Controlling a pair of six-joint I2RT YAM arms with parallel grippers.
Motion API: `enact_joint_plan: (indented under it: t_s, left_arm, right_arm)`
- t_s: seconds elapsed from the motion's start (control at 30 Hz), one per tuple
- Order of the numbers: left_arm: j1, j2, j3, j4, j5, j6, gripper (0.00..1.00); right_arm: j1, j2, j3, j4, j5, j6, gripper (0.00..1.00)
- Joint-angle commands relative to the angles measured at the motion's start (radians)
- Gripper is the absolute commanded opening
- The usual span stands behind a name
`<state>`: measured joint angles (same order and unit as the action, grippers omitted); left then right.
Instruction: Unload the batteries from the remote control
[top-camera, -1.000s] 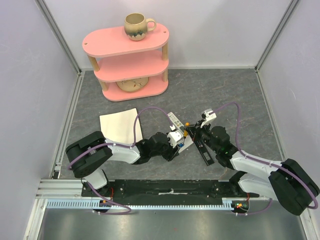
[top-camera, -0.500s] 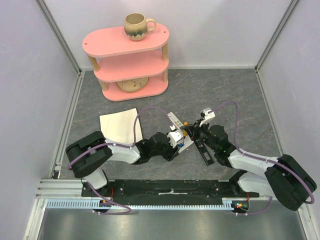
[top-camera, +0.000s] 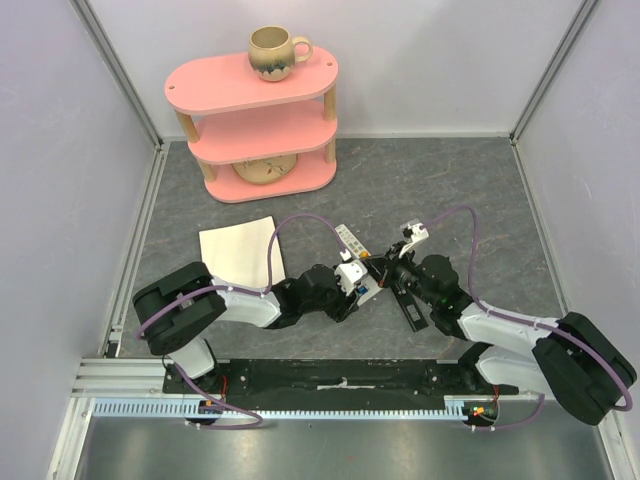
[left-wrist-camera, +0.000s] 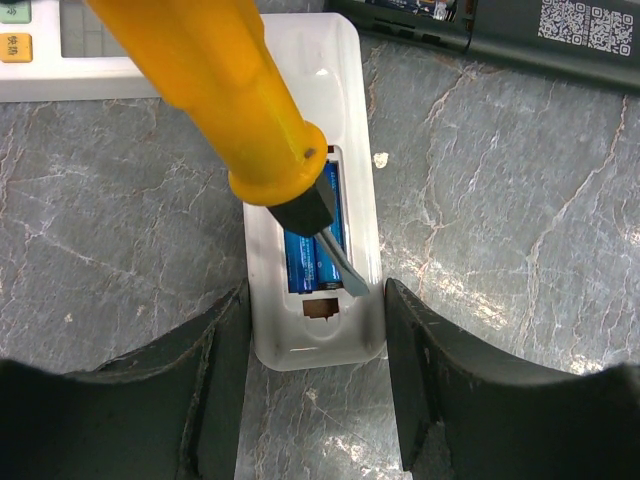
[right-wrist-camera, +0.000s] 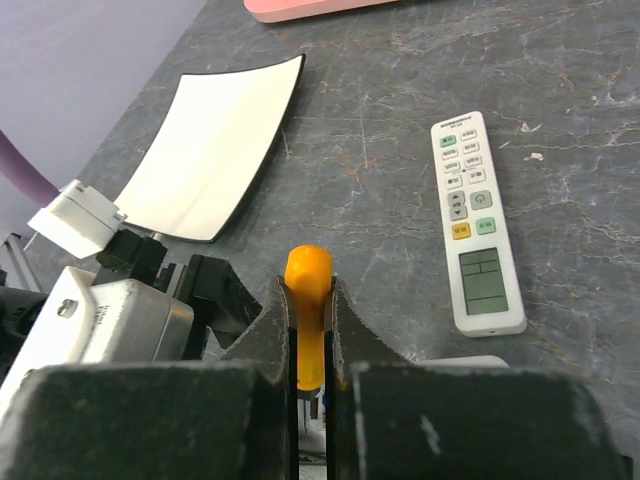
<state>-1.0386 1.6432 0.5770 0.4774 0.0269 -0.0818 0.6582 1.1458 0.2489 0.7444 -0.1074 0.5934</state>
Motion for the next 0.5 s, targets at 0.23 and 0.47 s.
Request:
enact_joint_plan:
  t_s: [0.23, 0.47]
  left_arm:
    - [-0.001, 0.058, -0.011, -0.102, -0.048, -0.036, 0.1]
    - [-0.001, 0.059, -0.011, -0.102, -0.051, -0.036, 0.1]
  right_arm:
    - [0.0, -0.055, 0.049, -0.094, 0.153, -0.079, 0.0]
    - [0.0, -0.043, 0.099, -0.186, 0.267, -0.156, 0.0]
